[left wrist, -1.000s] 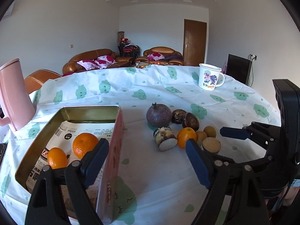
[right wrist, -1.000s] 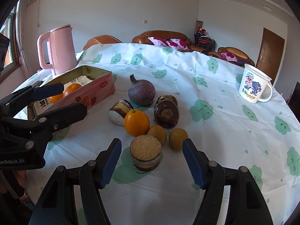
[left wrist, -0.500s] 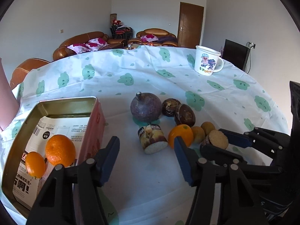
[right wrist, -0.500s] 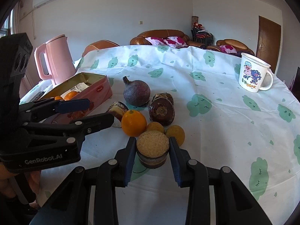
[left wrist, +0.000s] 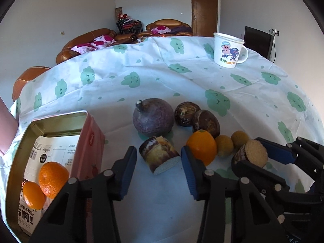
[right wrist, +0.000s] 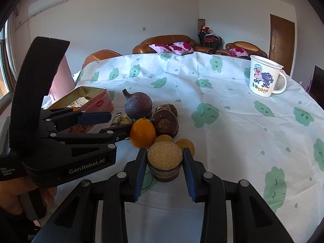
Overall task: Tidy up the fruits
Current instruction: 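Grasp the cut purple-white fruit piece with the left tool while the right grasps the round brown cake, then lift the fruit piece and the cake off the table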
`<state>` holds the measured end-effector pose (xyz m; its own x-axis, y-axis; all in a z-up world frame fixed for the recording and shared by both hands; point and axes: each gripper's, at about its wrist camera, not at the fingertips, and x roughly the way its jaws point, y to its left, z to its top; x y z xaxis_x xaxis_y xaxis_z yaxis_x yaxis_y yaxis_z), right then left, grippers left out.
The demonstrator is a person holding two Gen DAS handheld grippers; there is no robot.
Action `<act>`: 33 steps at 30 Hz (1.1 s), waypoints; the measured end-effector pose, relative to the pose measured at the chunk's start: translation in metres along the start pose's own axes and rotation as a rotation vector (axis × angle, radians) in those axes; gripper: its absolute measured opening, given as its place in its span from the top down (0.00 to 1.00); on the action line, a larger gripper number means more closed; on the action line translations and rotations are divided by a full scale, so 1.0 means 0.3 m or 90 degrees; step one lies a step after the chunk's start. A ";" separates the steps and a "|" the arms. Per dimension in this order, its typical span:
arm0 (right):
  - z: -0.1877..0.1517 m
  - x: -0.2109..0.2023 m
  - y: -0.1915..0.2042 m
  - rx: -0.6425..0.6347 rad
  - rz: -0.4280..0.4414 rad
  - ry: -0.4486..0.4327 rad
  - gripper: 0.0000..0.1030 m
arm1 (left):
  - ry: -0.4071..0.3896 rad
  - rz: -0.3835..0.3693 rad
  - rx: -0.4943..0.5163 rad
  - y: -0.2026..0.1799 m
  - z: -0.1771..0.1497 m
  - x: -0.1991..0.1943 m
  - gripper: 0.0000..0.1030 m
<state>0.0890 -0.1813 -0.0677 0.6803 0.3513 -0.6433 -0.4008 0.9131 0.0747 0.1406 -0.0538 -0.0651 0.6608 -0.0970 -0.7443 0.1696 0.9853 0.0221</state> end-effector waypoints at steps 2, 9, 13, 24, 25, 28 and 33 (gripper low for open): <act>0.000 0.005 0.006 -0.006 -0.005 0.006 0.64 | 0.022 -0.014 -0.009 0.005 0.002 0.025 0.58; -0.002 -0.010 0.010 -0.013 -0.009 -0.013 0.64 | -0.011 -0.035 -0.027 0.018 -0.010 -0.011 0.61; -0.010 -0.037 0.023 -0.026 -0.017 -0.046 0.64 | -0.061 -0.044 -0.028 0.016 -0.024 -0.069 0.61; -0.020 -0.082 0.035 -0.041 -0.030 -0.105 0.64 | -0.160 -0.047 -0.025 0.012 -0.054 -0.184 0.61; -0.022 -0.086 0.036 -0.042 -0.031 -0.111 0.64 | -0.165 -0.049 -0.025 0.011 -0.057 -0.191 0.61; -0.025 -0.096 0.040 -0.046 -0.033 -0.124 0.64 | -0.180 -0.048 -0.025 0.009 -0.070 -0.211 0.61; -0.033 -0.110 0.040 -0.049 -0.025 -0.146 0.64 | -0.202 -0.044 -0.029 0.013 -0.084 -0.234 0.61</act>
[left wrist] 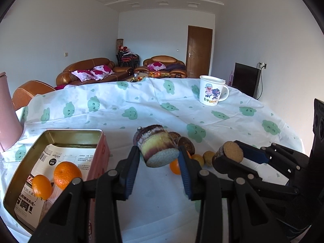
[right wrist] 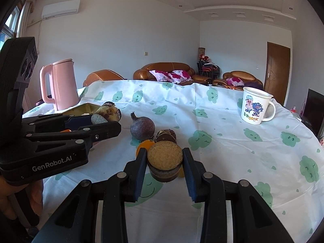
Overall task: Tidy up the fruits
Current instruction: 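Lift the fruit piece and the cake off the table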
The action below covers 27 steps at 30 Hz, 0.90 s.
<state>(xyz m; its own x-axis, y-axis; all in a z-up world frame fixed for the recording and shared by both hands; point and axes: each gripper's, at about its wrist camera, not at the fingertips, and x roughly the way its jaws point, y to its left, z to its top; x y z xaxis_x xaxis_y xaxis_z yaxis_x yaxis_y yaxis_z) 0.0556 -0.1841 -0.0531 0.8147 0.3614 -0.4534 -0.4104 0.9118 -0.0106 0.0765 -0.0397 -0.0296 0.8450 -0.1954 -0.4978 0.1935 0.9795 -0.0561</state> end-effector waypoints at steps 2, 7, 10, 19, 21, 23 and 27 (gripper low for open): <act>-0.002 -0.010 0.002 -0.003 0.000 -0.012 0.64 | -0.009 0.004 0.000 -0.002 -0.003 -0.011 0.61; -0.004 -0.029 0.007 -0.007 0.002 -0.035 0.64 | -0.032 0.003 0.001 -0.003 -0.010 -0.044 0.61; -0.004 -0.035 0.007 -0.007 0.002 -0.043 0.64 | -0.042 0.001 -0.002 -0.001 -0.015 -0.063 0.61; -0.009 -0.058 0.008 -0.013 0.008 -0.075 0.64 | -0.062 0.006 0.000 -0.009 -0.047 -0.097 0.61; -0.012 -0.065 0.008 -0.013 0.009 -0.082 0.64 | -0.065 0.007 0.001 -0.012 -0.058 -0.101 0.61; -0.013 -0.072 0.009 -0.014 0.009 -0.090 0.64 | -0.065 0.008 0.002 -0.012 -0.062 -0.104 0.61; -0.018 -0.085 0.013 -0.019 0.010 -0.106 0.64 | -0.073 0.014 0.004 -0.010 -0.069 -0.118 0.61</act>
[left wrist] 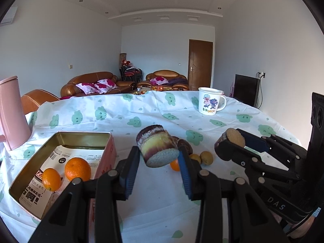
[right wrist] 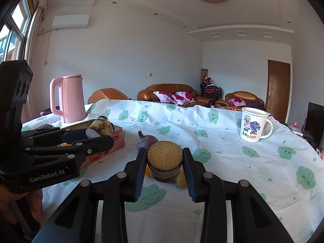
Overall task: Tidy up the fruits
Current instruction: 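Lift the fruit piece and the cake off the table, then carry both items over the tin box and open both tools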
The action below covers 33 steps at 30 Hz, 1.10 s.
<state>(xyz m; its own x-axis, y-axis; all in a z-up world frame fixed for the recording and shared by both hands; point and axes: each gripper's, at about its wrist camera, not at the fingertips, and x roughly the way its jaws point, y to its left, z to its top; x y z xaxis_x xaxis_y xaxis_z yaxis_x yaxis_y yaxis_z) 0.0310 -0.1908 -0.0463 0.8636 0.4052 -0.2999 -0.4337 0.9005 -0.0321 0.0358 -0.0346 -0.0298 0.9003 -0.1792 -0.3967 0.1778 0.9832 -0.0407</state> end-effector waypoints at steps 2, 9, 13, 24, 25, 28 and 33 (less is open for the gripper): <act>0.000 -0.009 0.003 -0.003 0.001 -0.011 0.64 | -0.008 0.004 0.003 -0.001 0.001 -0.009 0.61; -0.005 -0.027 0.015 -0.017 0.001 -0.036 0.64 | -0.044 0.028 0.020 -0.005 0.017 -0.047 0.61; -0.007 -0.034 0.015 -0.018 0.000 -0.042 0.64 | -0.053 0.036 0.023 -0.001 0.022 -0.057 0.61; -0.008 -0.031 0.025 -0.026 -0.001 -0.038 0.64 | -0.068 0.064 0.013 0.048 0.028 -0.078 0.61; -0.008 -0.030 0.027 -0.029 -0.003 -0.037 0.64 | -0.069 0.065 0.013 0.050 0.027 -0.080 0.61; -0.008 -0.029 0.031 -0.033 -0.005 -0.037 0.64 | -0.072 0.070 0.012 0.061 0.028 -0.085 0.61; 0.008 -0.003 0.044 -0.040 -0.010 -0.009 0.64 | -0.072 0.080 0.000 0.106 0.030 -0.102 0.61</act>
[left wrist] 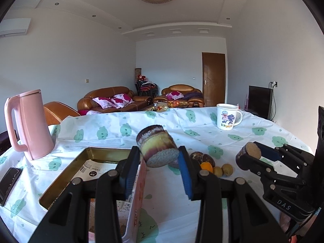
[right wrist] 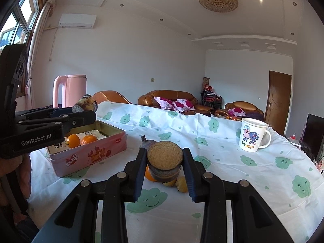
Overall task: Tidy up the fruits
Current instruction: 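Carry both items over the tin box and open both tools, then move both open tools back to the remaining fruit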
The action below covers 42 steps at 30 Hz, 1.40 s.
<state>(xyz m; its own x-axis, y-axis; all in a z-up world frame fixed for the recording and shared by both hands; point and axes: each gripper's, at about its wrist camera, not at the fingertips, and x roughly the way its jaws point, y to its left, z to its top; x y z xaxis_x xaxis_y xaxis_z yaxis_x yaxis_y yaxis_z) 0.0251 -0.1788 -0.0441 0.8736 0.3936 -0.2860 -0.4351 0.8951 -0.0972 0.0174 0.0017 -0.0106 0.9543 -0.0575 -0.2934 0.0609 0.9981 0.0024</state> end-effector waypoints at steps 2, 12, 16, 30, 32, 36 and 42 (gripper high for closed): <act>0.021 0.014 0.013 0.006 0.025 0.011 0.64 | 0.003 0.011 -0.010 0.038 0.003 -0.003 0.61; 0.158 0.127 0.193 -0.009 0.168 0.058 0.64 | 0.072 0.086 -0.078 0.306 -0.022 0.023 0.61; 0.184 0.206 0.289 -0.026 0.209 0.089 0.64 | 0.109 0.098 -0.093 0.365 -0.049 0.043 0.61; 0.139 0.386 0.493 -0.081 0.261 0.207 0.63 | 0.166 0.112 -0.128 0.452 -0.092 0.064 0.58; 0.141 0.388 0.488 -0.077 0.254 0.207 0.58 | 0.159 0.115 -0.128 0.451 -0.089 0.055 0.50; 0.151 0.352 0.451 -0.062 0.236 0.188 0.42 | 0.133 0.129 -0.127 0.445 -0.077 0.033 0.32; 0.114 0.254 0.282 -0.065 0.143 0.178 0.42 | 0.095 0.093 -0.119 0.371 -0.038 0.002 0.31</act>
<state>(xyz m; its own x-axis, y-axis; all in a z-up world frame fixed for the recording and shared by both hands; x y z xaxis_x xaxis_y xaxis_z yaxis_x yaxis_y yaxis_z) 0.0623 -0.0660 -0.0413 0.6668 0.4931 -0.5588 -0.6412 0.7617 -0.0930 0.0215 0.1131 -0.0213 0.8946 0.0764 -0.4403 -0.1417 0.9829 -0.1175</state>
